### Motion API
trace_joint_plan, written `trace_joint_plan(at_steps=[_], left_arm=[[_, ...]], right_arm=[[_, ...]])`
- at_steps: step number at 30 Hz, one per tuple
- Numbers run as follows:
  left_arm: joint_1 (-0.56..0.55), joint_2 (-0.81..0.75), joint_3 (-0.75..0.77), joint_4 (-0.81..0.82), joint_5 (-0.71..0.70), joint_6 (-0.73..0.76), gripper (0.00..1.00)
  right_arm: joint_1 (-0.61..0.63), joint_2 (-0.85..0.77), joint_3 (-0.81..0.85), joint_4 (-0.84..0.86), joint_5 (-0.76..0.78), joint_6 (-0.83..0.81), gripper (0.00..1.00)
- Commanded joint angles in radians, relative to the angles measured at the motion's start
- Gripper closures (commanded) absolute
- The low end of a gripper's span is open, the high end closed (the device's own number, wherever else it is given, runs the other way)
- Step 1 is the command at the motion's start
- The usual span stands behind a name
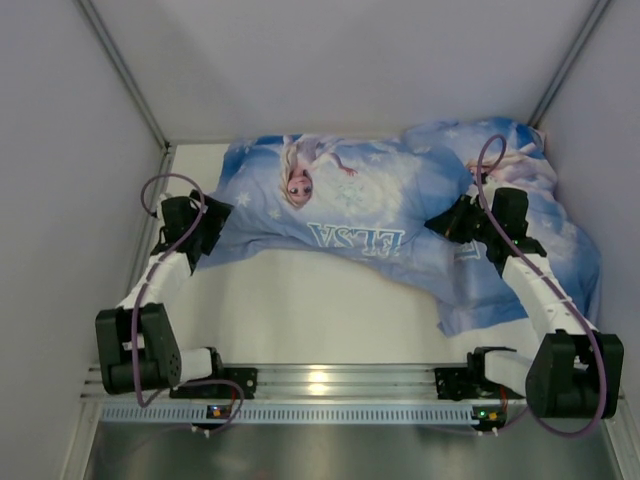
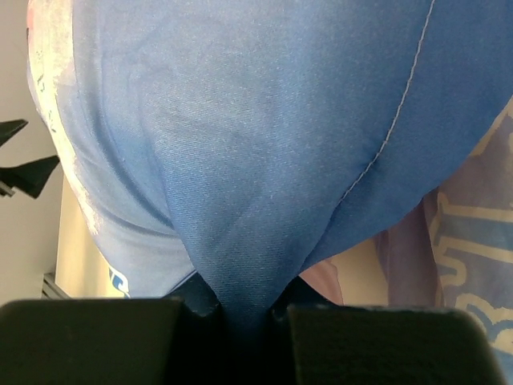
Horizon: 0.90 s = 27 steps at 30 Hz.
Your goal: Remove the pillowcase from the pillow
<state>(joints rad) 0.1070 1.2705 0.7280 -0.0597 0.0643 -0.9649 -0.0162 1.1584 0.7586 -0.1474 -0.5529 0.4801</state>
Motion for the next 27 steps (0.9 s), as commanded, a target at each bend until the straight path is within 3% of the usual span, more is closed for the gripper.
trace_joint_plan(at_steps=[1,9,11,12,13,14,15,19,24,27], left_arm=[[0.057,0.110,-0.024,0.201,0.155,-0.061,0.01],[0.097,0.357,-0.035,0.489,0.241,-0.144,0.01],[0.099,0.389,-0.027,0.527,0.265,-0.169,0.07],[0.097,0.417,-0.024,0.547,0.272,-0.190,0.30],[0.097,0.429,-0.019,0.584,0.279,-0.201,0.45],[0.097,0.440,-0.015,0.593,0.290,-0.212,0.66],[0.094,0.455,-0.007,0.590,0.298,-0.222,1.00],[0.040,0.431,0.008,0.588,0.322,-0.212,1.00],[-0.205,0.350,0.108,0.376,0.275,-0.101,1.00],[-0.393,0.328,0.151,0.285,0.200,-0.061,1.00]], right_arm=[[-0.018,-0.055,0.028,0.069,-0.041,-0.009,1.00],[-0.018,-0.058,0.027,0.075,-0.070,0.008,1.00],[-0.018,-0.054,0.027,0.075,-0.079,0.011,1.00],[-0.016,-0.054,0.027,0.075,-0.087,0.015,1.00],[-0.016,-0.055,0.027,0.075,-0.090,0.018,1.00],[-0.018,-0.063,0.027,0.074,-0.093,0.021,1.00],[-0.018,-0.068,0.027,0.075,-0.096,0.031,1.00],[-0.016,-0.121,0.045,0.068,-0.090,0.051,1.00],[-0.016,-0.236,0.157,0.016,-0.058,0.080,1.00],[-0.016,-0.276,0.371,-0.027,-0.025,0.086,1.00]])
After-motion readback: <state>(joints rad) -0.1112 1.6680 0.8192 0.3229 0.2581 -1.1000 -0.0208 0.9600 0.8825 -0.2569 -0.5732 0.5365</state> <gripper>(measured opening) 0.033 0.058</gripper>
